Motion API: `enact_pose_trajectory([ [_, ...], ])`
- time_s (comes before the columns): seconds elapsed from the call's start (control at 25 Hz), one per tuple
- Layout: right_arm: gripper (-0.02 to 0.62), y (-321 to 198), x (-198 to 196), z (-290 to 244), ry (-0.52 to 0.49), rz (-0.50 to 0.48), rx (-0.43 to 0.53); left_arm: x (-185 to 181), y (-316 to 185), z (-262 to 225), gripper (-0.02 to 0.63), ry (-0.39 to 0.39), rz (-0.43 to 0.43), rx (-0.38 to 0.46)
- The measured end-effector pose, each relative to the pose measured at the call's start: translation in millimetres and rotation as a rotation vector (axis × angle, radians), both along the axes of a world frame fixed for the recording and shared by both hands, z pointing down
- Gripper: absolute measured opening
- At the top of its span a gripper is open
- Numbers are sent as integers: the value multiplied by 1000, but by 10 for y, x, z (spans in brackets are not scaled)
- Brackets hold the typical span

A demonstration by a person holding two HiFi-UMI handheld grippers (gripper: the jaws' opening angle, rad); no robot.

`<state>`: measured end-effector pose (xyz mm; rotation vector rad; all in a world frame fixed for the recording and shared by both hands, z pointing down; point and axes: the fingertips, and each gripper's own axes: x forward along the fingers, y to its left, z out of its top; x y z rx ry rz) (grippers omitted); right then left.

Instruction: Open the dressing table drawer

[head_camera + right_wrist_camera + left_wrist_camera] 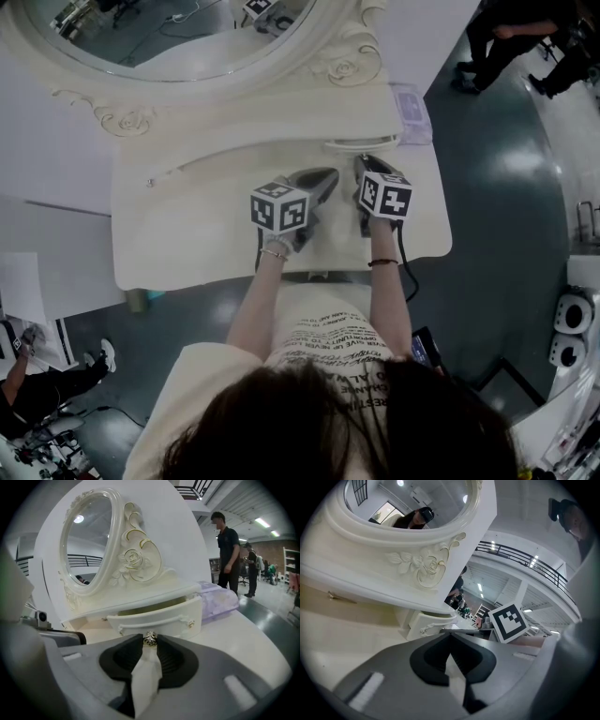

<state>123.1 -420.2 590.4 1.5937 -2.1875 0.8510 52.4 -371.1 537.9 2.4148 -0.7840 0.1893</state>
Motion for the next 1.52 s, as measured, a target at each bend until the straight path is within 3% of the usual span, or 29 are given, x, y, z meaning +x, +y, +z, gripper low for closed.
enact_pose_trajectory([
  [1.52, 101, 288, 13, -11, -17, -4, -1, 23, 283, -19, -2, -1, 5, -1],
])
